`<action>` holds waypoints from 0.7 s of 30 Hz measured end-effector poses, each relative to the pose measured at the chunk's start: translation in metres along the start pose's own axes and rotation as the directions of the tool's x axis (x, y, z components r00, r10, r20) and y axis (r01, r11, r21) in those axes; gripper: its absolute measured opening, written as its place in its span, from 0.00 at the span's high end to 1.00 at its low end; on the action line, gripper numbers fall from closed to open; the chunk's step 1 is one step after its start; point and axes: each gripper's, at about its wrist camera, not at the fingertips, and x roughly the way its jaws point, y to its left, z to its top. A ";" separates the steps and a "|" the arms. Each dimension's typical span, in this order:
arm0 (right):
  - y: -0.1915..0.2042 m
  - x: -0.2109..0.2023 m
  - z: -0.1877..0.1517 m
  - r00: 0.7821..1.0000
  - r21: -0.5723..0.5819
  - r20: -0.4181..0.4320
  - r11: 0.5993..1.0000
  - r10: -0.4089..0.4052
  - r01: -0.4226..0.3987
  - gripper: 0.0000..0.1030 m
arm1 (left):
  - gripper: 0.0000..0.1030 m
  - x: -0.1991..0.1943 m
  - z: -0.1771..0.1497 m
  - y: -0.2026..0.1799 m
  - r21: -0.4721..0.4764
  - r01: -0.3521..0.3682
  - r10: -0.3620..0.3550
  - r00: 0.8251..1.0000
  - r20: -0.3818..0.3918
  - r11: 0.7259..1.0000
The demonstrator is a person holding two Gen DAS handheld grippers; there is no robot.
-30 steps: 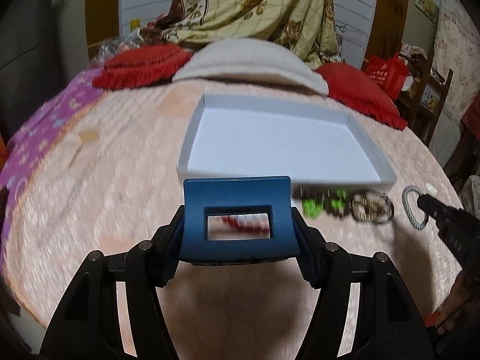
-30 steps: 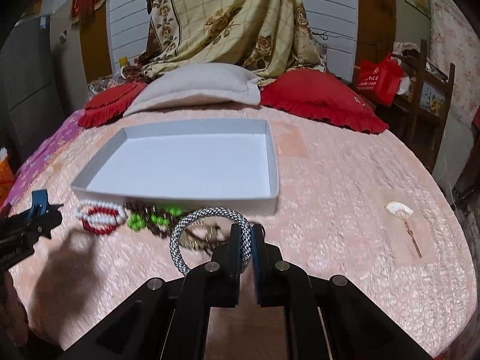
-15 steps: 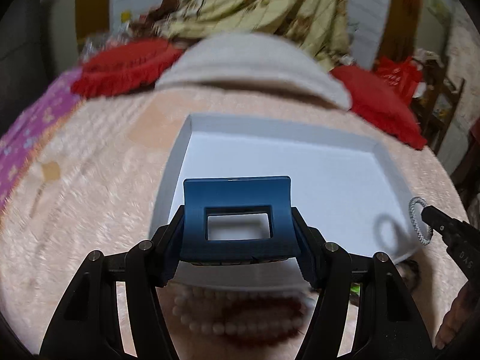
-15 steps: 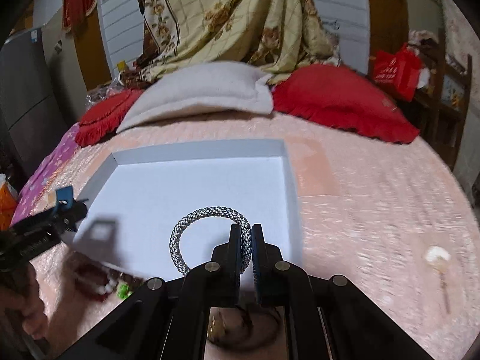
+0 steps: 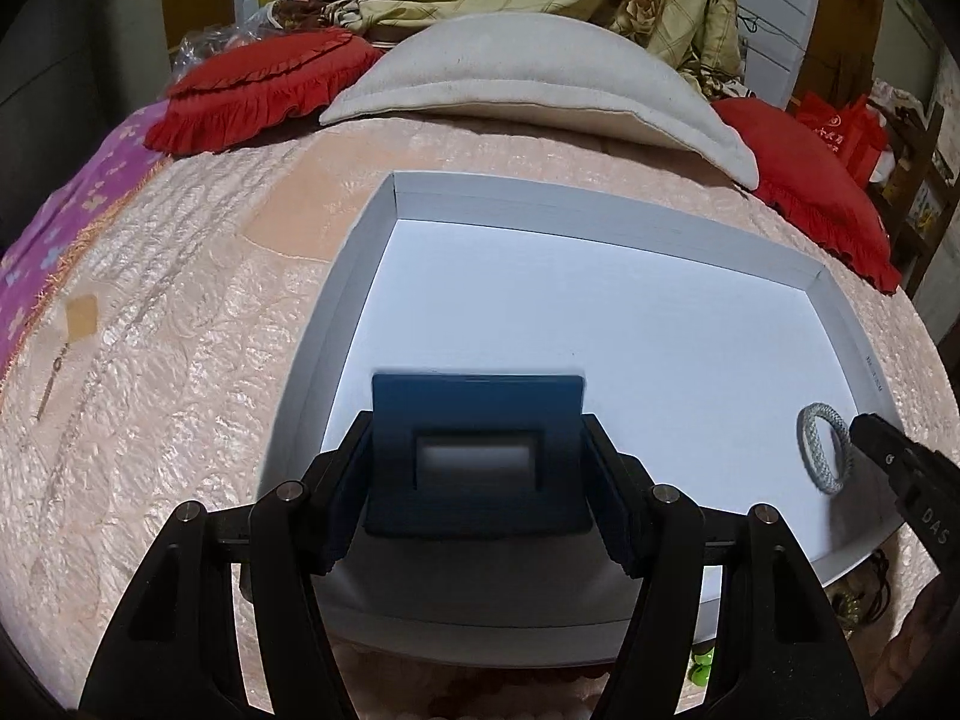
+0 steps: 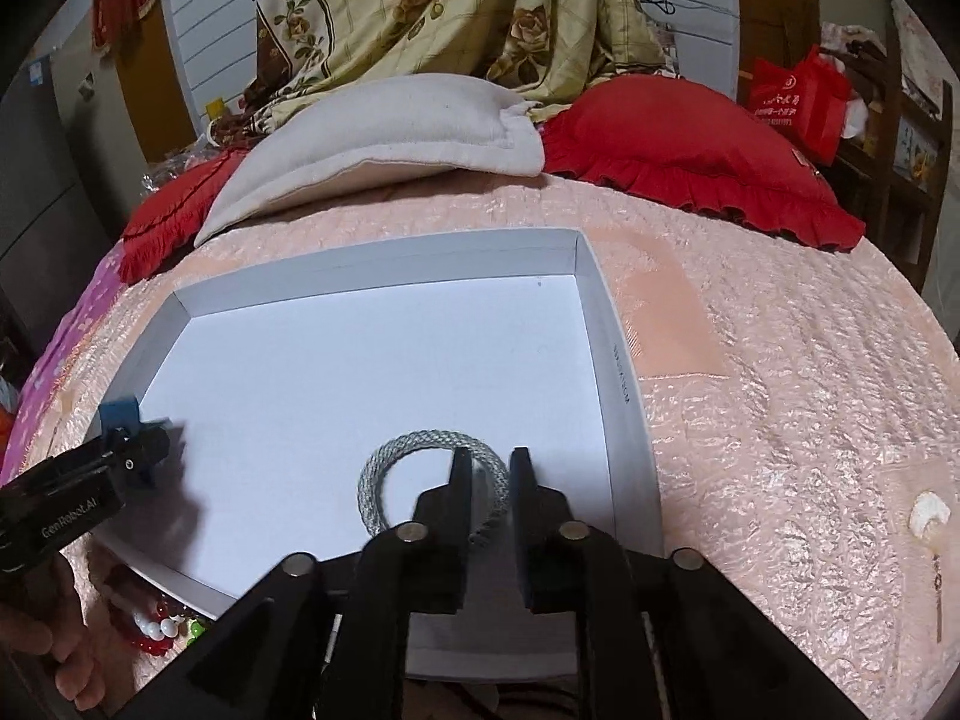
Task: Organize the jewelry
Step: 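Carry the blue clip and grey bangle into the white tray with both tools, then open both tools to release the clip and bangle in the tray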
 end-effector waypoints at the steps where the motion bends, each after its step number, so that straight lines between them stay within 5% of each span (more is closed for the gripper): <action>1: -0.001 -0.002 0.000 1.000 0.001 0.009 1.000 0.001 -0.001 0.77 | 0.35 0.000 0.000 0.000 0.000 -0.003 0.003 1.000 -0.003 1.000; 13: -0.032 -0.053 -0.008 0.991 0.058 0.135 0.998 0.001 -0.009 0.73 | 0.29 -0.026 -0.005 0.003 -0.023 0.042 -0.041 0.999 0.036 0.999; 21: -0.063 -0.092 -0.057 0.994 0.075 0.100 0.996 0.034 -0.041 0.73 | 0.29 -0.077 -0.041 0.001 0.087 0.077 -0.083 0.994 0.074 0.993</action>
